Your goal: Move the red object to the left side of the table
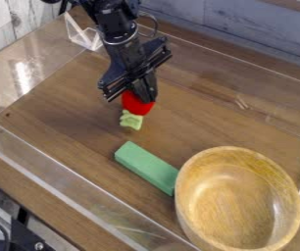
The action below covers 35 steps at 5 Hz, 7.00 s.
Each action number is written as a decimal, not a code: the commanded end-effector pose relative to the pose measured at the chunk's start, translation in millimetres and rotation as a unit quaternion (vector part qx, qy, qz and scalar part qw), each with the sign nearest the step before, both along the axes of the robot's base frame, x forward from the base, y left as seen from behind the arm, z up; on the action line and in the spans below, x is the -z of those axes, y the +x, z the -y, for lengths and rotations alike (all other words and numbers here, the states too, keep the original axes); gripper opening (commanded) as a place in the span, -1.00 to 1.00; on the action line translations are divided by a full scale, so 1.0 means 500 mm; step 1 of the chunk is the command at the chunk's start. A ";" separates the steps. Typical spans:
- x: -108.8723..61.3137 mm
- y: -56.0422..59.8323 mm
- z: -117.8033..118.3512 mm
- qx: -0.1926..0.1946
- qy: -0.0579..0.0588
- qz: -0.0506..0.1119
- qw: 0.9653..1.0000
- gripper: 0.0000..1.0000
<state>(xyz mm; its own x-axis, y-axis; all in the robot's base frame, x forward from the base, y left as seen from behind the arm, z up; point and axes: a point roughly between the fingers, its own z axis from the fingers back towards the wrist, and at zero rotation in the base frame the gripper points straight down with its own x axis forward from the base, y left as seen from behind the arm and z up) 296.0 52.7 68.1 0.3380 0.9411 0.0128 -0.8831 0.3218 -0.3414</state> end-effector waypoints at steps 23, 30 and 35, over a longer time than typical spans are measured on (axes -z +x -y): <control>-0.107 -0.012 -0.227 -0.401 -0.179 -0.082 0.895 -1.00; -0.032 0.024 -0.163 -0.372 -0.258 -0.160 0.877 -1.00; -0.095 0.007 -0.243 -0.414 -0.318 -0.182 0.833 -1.00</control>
